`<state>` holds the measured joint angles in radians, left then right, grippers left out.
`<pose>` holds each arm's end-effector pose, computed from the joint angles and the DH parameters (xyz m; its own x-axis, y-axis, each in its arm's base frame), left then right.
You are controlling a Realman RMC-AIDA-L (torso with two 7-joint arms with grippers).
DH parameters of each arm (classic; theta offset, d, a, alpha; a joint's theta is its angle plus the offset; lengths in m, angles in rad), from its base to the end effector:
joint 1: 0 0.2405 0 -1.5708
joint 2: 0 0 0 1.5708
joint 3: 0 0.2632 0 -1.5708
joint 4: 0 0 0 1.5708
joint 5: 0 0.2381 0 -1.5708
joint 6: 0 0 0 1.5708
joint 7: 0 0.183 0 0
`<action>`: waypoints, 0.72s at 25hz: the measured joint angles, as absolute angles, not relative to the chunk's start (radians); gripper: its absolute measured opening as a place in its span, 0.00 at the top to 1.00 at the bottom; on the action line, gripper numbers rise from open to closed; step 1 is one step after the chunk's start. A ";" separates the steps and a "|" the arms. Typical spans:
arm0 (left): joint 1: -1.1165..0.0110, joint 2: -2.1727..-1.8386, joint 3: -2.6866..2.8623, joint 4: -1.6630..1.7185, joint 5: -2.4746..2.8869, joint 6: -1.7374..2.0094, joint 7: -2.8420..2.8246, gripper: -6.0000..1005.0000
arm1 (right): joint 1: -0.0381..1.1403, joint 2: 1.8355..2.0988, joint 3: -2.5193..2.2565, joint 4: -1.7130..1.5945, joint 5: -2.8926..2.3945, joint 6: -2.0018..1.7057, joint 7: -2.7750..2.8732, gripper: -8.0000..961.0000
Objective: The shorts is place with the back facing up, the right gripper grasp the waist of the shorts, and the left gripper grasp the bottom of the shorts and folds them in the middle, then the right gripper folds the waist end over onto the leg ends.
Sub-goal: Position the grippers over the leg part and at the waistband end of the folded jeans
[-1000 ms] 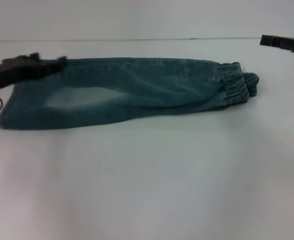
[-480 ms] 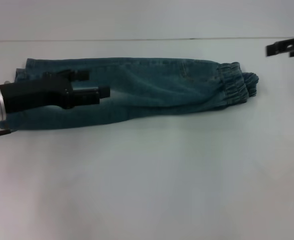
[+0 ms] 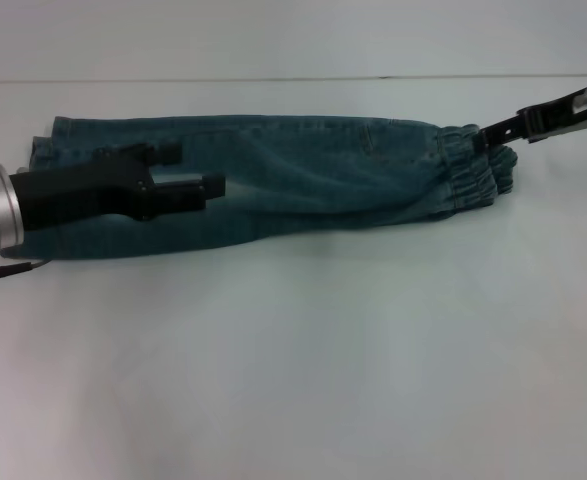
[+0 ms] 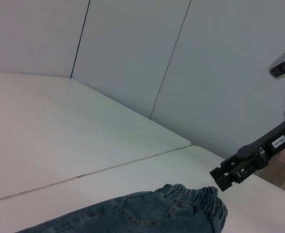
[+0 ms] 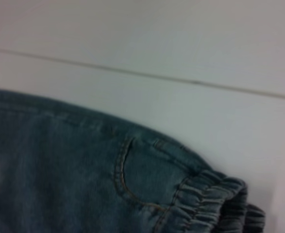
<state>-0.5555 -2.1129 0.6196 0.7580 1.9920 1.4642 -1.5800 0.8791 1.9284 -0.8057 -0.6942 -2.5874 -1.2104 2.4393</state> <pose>-0.2576 0.4031 -0.0150 0.6971 0.4157 0.5842 0.6128 -0.7684 -0.1845 0.2566 0.5000 0.0265 0.5310 -0.8127 -0.2399 -0.8002 -0.3877 -0.4576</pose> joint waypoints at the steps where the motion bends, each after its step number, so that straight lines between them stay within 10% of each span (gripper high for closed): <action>1: -0.555 -2.113 0.620 0.756 1.992 1.464 -1.577 0.06 | 0.888 1.929 -0.814 -0.667 -2.591 -1.190 2.439 0.09; 18: -0.554 -2.117 0.622 0.725 1.993 1.459 -1.549 0.06 | 0.900 1.969 -0.838 -0.599 -2.597 -1.092 2.404 0.15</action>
